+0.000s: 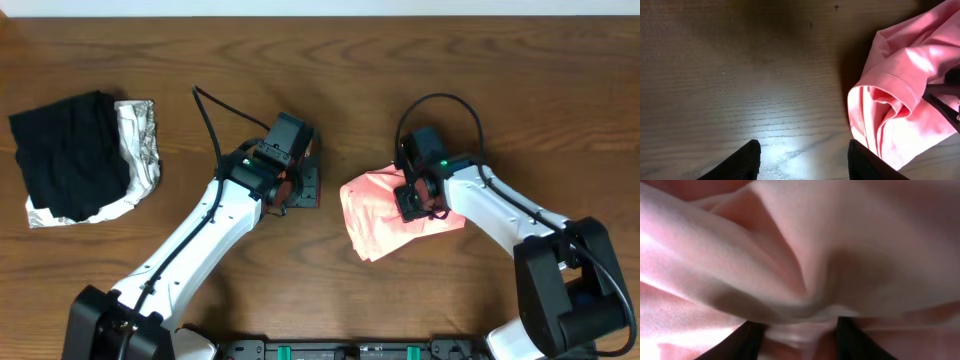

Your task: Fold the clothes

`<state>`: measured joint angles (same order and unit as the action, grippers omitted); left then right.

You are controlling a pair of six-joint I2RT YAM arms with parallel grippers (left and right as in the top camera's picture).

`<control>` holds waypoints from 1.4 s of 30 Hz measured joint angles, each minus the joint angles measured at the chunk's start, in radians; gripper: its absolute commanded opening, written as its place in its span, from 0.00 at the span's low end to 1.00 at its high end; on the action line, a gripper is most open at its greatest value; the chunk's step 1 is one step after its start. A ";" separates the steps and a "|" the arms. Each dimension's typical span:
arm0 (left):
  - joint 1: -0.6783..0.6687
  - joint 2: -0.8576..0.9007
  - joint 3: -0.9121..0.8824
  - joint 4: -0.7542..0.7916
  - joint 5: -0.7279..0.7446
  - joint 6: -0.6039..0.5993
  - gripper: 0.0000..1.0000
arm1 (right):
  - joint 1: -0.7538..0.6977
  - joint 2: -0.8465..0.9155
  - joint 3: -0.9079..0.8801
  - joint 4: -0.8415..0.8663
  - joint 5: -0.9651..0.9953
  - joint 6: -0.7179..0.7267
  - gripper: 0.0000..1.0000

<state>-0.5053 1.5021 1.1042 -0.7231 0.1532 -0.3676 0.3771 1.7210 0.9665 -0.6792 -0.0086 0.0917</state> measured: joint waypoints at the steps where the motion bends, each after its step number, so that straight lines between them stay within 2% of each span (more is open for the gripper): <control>1: 0.000 0.000 0.000 0.001 0.000 0.002 0.57 | 0.000 -0.001 0.012 -0.028 0.000 0.001 0.53; 8: 0.000 0.000 0.000 0.009 0.000 0.007 0.56 | -0.001 -0.089 0.145 -0.139 0.003 0.004 0.58; 10: -0.001 0.000 0.000 0.018 0.002 0.021 0.53 | -0.003 -0.153 0.187 -0.143 0.011 0.004 0.58; 12: -0.005 0.000 0.000 0.035 0.014 0.045 0.50 | -0.004 -0.210 0.207 -0.145 0.018 0.004 0.57; 13: -0.009 0.000 0.000 0.049 0.025 0.058 0.48 | -0.005 -0.233 0.212 -0.153 0.020 0.004 0.53; 16: -0.037 0.000 0.000 0.117 0.066 0.115 0.45 | -0.016 -0.278 0.215 -0.199 0.043 0.030 0.47; 19: -0.082 0.000 0.000 0.185 0.089 0.185 0.45 | -0.046 -0.281 0.216 -0.238 0.086 0.078 0.48; 23: -0.156 0.000 0.000 0.273 0.107 0.301 0.37 | -0.107 -0.280 0.215 -0.265 0.130 0.129 0.48; 27: -0.215 0.013 0.000 0.357 0.114 0.434 0.36 | -0.146 -0.280 0.215 -0.285 0.143 0.151 0.48; 34: -0.230 0.176 0.000 0.486 0.118 0.549 0.36 | -0.151 -0.280 0.215 -0.324 0.143 0.164 0.47; 37: -0.229 0.265 0.000 0.541 0.111 0.568 0.37 | -0.151 -0.280 0.215 -0.336 0.143 0.165 0.47; 38: -0.229 0.294 0.000 0.555 0.099 0.575 0.40 | -0.152 -0.280 0.215 -0.340 0.143 0.165 0.47; 42: -0.229 0.361 0.000 0.555 0.035 0.575 0.41 | -0.153 -0.280 0.215 -0.354 0.143 0.165 0.47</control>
<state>-0.7338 1.8629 1.1042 -0.1680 0.1883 0.2073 0.2245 1.4406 1.1816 -1.0332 0.1349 0.2565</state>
